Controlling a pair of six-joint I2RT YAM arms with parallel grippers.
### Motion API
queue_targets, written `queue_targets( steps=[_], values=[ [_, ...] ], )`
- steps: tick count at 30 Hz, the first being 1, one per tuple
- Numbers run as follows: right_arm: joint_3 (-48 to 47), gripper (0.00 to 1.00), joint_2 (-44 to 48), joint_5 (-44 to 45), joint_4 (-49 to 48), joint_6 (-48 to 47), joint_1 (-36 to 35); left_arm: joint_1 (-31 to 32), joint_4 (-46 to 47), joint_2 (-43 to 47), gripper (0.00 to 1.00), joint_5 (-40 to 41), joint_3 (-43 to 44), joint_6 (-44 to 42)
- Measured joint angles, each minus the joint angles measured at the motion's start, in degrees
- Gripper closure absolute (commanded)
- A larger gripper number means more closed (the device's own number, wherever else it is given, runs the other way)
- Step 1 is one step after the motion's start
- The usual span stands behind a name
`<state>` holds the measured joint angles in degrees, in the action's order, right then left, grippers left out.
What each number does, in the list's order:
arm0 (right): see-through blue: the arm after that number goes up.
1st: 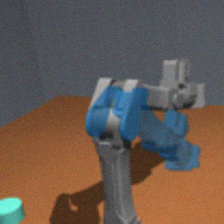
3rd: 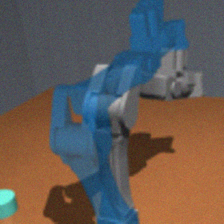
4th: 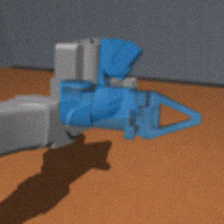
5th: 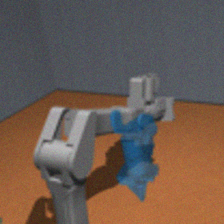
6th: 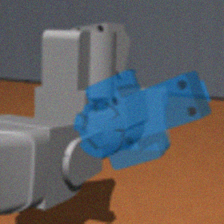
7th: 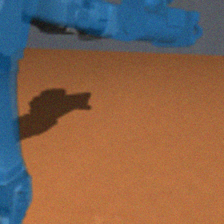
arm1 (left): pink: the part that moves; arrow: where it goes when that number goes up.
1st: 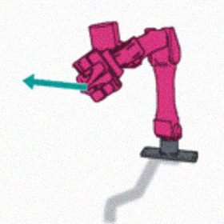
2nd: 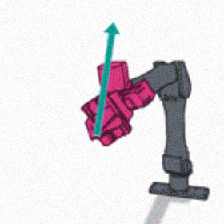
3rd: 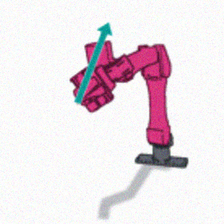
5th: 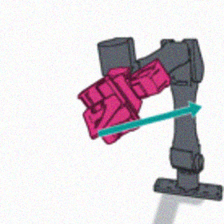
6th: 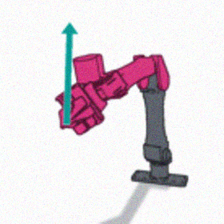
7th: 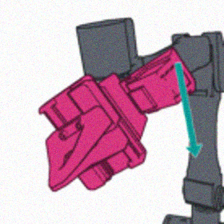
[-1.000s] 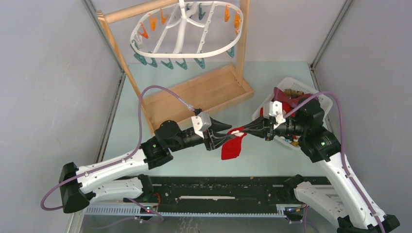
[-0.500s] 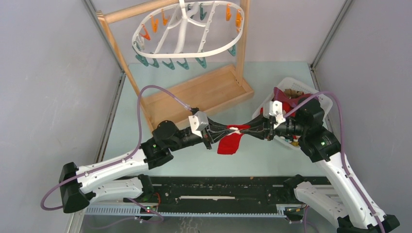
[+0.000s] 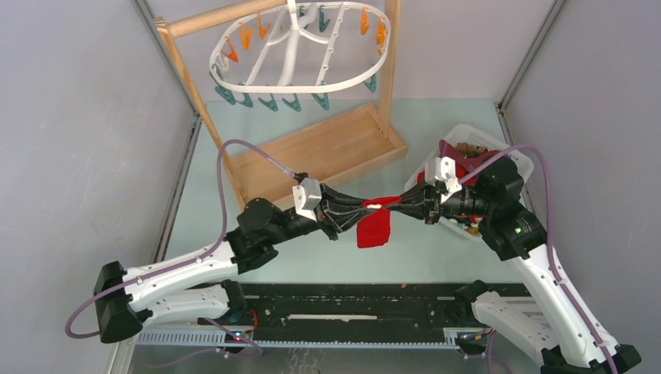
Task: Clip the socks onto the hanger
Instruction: Pick up the sock from the bin.
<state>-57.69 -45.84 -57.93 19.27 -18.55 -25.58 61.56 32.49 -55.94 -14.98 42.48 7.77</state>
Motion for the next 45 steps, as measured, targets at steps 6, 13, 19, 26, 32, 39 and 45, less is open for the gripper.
queue_targets(
  steps=[6,13,19,26,32,39,45],
  values=[
    [0.00,0.99,0.00,-0.66,-1.86,2.38,0.04,0.00,4.90,0.13,0.65,0.02,-1.64,2.64],
    [0.00,0.99,0.00,-1.33,-2.03,3.02,0.07,0.00,10.67,-0.20,0.82,0.02,-2.45,5.55],
    [0.00,0.96,0.00,-1.64,-2.03,3.50,0.07,-0.02,12.63,-1.31,1.00,-0.26,-2.45,7.08],
    [0.00,0.56,-0.02,-1.62,-2.40,4.33,0.48,-0.04,12.87,-1.70,1.00,-0.15,-2.45,7.21],
    [0.02,0.22,-0.02,-0.20,-3.96,4.92,3.06,-1.51,12.63,0.52,1.00,2.16,-5.97,5.46],
    [0.02,0.09,-0.09,6.58,-7.89,4.31,4.57,-4.07,11.23,5.86,1.00,8.33,-9.62,-0.79],
    [0.02,0.07,-2.43,14.10,-15.63,4.55,4.57,-7.08,10.40,7.78,1.00,8.94,-9.92,-6.82]
  ],
)
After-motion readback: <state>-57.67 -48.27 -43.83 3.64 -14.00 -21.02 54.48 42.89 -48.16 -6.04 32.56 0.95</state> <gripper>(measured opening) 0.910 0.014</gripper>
